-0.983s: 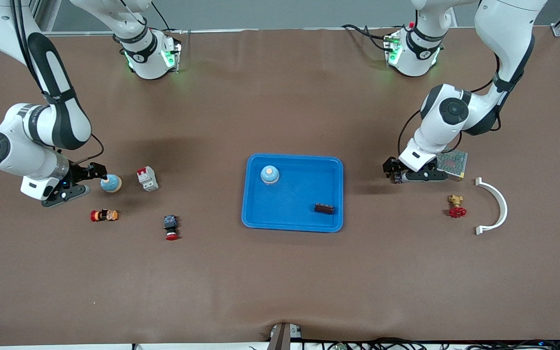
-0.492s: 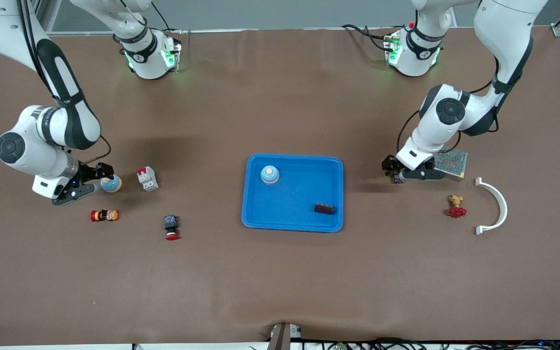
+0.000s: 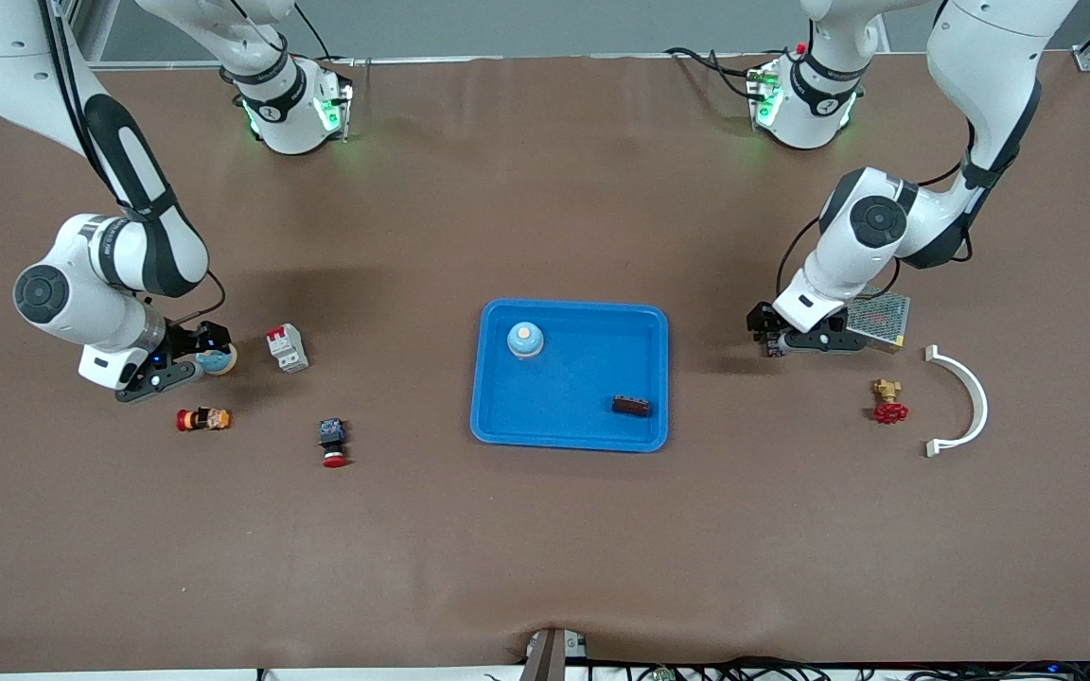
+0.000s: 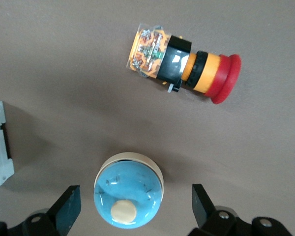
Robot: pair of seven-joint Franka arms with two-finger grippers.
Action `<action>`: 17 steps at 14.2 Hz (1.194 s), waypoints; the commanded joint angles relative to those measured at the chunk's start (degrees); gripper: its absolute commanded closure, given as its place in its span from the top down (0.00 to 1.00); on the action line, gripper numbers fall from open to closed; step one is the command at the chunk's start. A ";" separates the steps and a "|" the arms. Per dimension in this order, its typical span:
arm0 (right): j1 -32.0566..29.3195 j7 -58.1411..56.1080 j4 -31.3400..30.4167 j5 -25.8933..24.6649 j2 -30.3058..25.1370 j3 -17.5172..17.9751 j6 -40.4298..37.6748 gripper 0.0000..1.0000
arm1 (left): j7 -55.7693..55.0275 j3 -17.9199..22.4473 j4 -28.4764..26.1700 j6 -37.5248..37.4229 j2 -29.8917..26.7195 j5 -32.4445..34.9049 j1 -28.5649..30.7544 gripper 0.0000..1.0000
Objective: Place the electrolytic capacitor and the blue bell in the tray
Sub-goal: 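Grip the capacitor with the left gripper while the right gripper grips the bell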
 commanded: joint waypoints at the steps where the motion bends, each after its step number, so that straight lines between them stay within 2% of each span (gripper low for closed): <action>1: 0.27 -0.49 -0.89 -0.20 0.66 -0.04 2.05 1.00 | -0.52 -0.33 0.00 1.02 0.24 1.95 1.13 1.00; 10: 0.18 -1.63 -0.98 -0.20 2.59 -0.04 4.16 1.00 | -3.07 -0.41 0.61 1.02 0.94 1.95 0.78 1.00; 17: -0.08 -1.63 -1.33 -0.20 2.86 -0.04 4.34 1.00 | -5.53 -0.41 2.20 1.02 2.52 2.04 -0.45 0.95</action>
